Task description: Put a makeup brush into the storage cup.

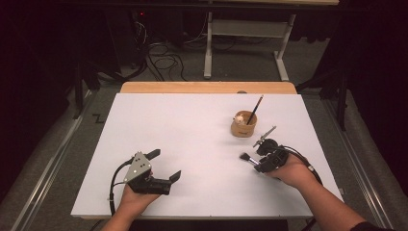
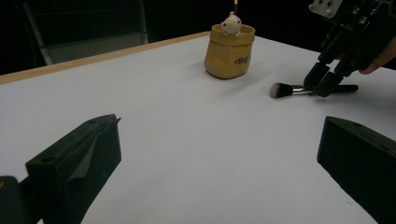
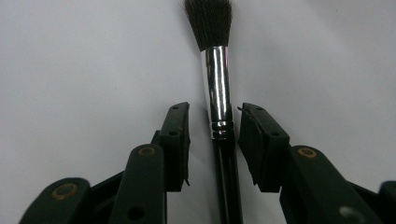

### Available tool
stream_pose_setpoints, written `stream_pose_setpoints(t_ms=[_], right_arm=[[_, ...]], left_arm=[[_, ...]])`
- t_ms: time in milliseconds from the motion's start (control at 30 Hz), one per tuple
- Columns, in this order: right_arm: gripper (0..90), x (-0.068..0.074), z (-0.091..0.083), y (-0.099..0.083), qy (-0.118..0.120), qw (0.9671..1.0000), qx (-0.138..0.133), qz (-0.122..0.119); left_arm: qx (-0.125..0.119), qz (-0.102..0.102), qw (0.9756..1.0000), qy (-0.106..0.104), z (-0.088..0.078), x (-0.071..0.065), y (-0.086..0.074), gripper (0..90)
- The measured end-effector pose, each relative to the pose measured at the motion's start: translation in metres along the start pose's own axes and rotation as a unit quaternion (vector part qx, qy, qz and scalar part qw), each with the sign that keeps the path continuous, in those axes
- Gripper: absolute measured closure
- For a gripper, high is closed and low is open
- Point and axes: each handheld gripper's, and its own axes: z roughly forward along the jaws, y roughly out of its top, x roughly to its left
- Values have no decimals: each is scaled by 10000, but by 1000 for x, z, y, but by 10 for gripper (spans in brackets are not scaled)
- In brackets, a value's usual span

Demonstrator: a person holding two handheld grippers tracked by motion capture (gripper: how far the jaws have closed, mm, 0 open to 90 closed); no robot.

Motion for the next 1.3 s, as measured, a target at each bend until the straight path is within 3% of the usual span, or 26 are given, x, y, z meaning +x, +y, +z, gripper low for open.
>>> stream_pose_setpoints(t_ms=[300,533,800,1300], right_arm=[[680,-2,1,2,-34,9999,92,19],[689,-4,2,4,-26,9999,113,-102],[705,-3,3,4,-16,9999,130,-23],[783,-4,4,7,-22,9994,264,-208]], left_arm=[[1,4,10000,3,0,0,0,4],[-2,2,10000,7,0,0,0,4],[0,-3,10000,6,0,0,0,4],[3,7,10000,7,0,0,0,5]])
